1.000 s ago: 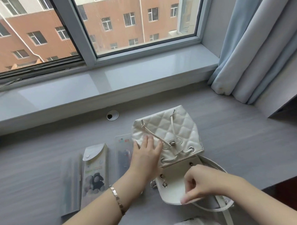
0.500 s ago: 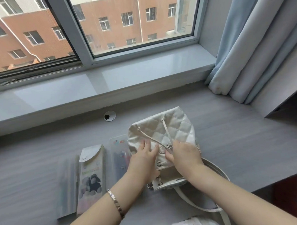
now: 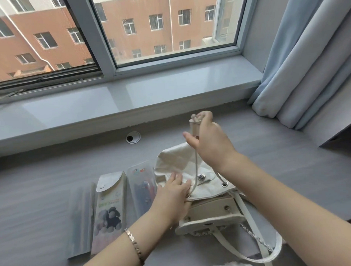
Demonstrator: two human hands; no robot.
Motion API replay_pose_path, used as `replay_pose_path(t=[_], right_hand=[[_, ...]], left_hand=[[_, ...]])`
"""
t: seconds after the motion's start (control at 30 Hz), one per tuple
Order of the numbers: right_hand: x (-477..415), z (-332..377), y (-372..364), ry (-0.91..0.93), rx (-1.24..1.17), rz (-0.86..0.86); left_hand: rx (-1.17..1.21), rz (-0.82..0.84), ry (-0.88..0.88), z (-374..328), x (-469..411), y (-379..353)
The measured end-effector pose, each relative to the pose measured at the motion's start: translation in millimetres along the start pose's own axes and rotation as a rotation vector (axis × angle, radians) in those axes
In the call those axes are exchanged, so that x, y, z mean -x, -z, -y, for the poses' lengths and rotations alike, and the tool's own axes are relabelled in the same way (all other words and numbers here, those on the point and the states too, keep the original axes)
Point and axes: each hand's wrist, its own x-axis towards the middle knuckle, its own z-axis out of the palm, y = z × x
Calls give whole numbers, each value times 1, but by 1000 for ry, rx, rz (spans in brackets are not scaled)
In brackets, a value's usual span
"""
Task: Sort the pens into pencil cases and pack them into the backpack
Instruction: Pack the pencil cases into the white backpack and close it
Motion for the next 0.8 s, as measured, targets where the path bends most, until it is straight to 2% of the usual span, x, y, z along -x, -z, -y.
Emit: replay_pose_path(t=[0.03, 0.07, 0.1, 0.13, 0.2, 0.23, 0.3, 0.33, 0.37, 0.43, 0.5, 0.67, 0.8], right_hand=[[4, -10, -6, -4, 108, -108], [11, -19, -11, 67, 148, -232], [22, -26, -15, 198, 118, -331], [36, -31, -19, 340, 44, -359], [70, -42, -28, 532, 64, -185], [84, -46, -33, 533, 146, -51], [90, -49, -37, 340, 336, 246], [84, -58, -41, 249, 456, 298], [77, -59, -41, 225, 514, 280], [65, -54, -36, 307, 499, 241], [60, -49, -28, 429, 530, 176], [69, -32, 4, 569, 599, 91], [73, -35, 5, 550, 584, 215]], left_hand=[[15, -15, 17, -1, 2, 3], [29, -49, 23, -3, 2, 4], [50, -102, 23, -4, 1, 6], [82, -170, 15, -6, 0, 9], [227, -313, 14, -8, -6, 18], [304, -368, 24, -9, -10, 23], [368, -439, 37, -11, -14, 37], [384, -461, 42, -15, -14, 45], [382, -481, 42, -20, -15, 53], [330, -486, 75, -28, -18, 70], [307, -484, 175, -28, -27, 91], [427, -464, 407, 8, -60, 131], [535, -379, 476, 22, -74, 123]])
